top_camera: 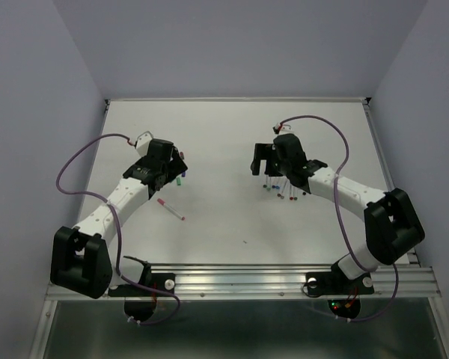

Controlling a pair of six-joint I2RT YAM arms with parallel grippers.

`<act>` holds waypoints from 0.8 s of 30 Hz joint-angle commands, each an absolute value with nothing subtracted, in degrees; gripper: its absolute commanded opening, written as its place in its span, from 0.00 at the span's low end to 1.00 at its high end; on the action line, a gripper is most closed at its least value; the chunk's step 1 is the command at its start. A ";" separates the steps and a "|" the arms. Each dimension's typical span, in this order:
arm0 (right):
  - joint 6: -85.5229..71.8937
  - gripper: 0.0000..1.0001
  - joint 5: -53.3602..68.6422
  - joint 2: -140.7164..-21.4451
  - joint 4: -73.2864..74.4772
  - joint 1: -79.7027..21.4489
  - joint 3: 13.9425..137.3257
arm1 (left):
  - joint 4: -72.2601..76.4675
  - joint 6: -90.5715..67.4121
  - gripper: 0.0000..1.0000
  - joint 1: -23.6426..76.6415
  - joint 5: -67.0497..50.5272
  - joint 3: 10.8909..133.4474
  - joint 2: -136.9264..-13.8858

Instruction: Open the pen caps

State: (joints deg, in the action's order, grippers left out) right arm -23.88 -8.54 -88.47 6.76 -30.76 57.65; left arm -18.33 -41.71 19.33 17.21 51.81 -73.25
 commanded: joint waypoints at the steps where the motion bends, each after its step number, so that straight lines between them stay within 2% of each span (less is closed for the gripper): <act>1: -22.06 1.00 -5.18 -85.79 3.95 -31.03 55.20 | -25.66 -45.43 0.99 18.55 21.43 48.26 -71.28; 10: -22.15 1.00 -6.59 -84.20 4.13 -31.03 52.65 | -24.79 -50.27 0.99 15.82 20.92 40.70 -67.85; 13: -22.41 1.00 -7.03 -83.76 4.13 -31.03 52.12 | -24.09 -50.27 0.96 15.12 20.57 40.08 -69.17; 20: -21.89 1.00 -8.96 -82.09 4.66 -31.03 51.42 | -22.59 -50.19 0.79 14.50 20.48 39.99 -73.12; 24: -21.97 1.00 -9.49 -81.74 5.45 -31.03 51.50 | -19.96 -50.01 0.77 13.80 20.04 39.02 -73.83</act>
State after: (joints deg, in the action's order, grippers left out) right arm -22.65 -7.75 -83.70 6.00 -30.81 51.53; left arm -22.09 -49.56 14.63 18.70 40.12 -73.52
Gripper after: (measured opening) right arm 0.998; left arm 0.778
